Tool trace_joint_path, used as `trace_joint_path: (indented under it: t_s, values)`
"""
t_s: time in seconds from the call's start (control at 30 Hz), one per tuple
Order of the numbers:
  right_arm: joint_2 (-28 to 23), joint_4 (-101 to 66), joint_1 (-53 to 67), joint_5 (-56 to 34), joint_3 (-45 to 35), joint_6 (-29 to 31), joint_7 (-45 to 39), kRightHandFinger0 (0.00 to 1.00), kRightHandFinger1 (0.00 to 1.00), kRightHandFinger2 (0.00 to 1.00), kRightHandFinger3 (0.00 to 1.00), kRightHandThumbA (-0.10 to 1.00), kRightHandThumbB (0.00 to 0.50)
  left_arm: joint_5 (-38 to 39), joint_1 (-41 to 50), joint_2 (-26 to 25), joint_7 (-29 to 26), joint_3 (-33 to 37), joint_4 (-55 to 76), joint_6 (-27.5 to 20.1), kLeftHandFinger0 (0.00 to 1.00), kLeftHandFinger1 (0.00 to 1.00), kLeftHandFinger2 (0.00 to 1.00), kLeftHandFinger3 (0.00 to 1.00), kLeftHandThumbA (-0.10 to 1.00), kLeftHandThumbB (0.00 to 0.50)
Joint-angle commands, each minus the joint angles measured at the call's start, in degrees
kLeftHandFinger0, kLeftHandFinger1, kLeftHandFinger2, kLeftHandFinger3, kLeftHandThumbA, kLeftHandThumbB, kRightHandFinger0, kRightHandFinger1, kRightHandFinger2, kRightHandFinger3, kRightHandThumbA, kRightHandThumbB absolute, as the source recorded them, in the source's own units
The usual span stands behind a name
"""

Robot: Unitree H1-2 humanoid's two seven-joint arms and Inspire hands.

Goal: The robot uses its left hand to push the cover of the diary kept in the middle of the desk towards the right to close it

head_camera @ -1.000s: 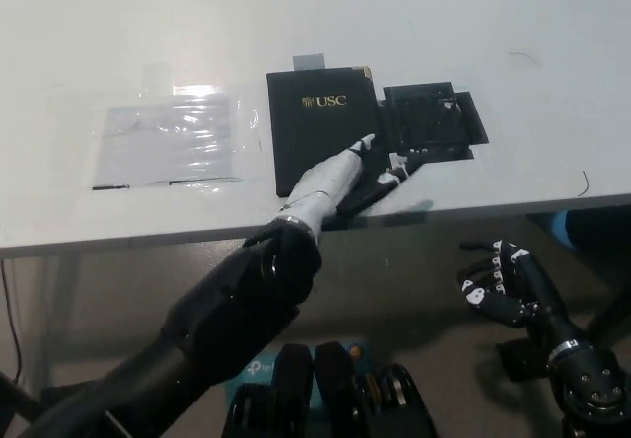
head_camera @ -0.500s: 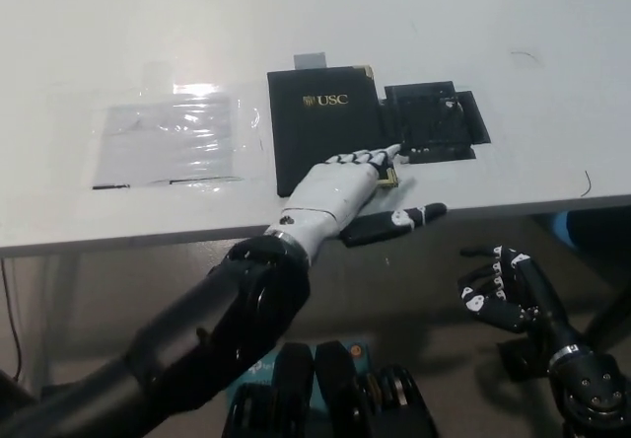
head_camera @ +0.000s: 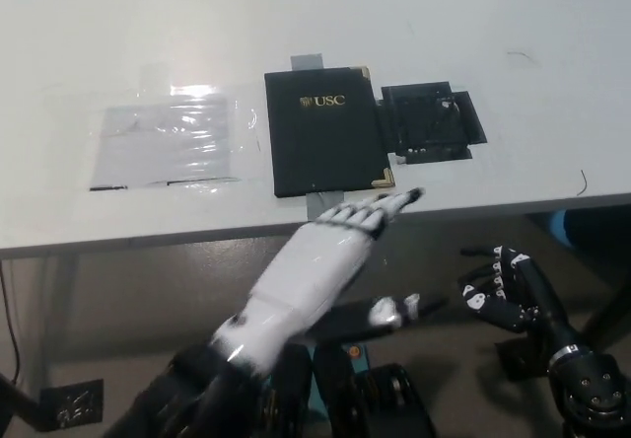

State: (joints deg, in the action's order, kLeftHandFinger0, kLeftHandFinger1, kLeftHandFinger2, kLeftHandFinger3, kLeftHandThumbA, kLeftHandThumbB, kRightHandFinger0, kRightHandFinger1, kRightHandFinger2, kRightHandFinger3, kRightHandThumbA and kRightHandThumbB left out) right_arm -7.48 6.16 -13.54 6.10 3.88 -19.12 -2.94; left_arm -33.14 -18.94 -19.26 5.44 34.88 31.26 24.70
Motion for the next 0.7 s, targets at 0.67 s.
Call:
trace_joint_path:
  t_s: [0.67]
  values:
    - [-1.16, -1.13, -3.73, 0.34, -1.39, 1.44, 0.48, 0.33, 0.35, 0.43, 0.68, 0.6, 0.068, 23.75, 28.67, -1.58, -11.75, -38.17, -31.97, -41.94, 0.92, 0.93, 0.93, 1.0, 1.0, 0.153]
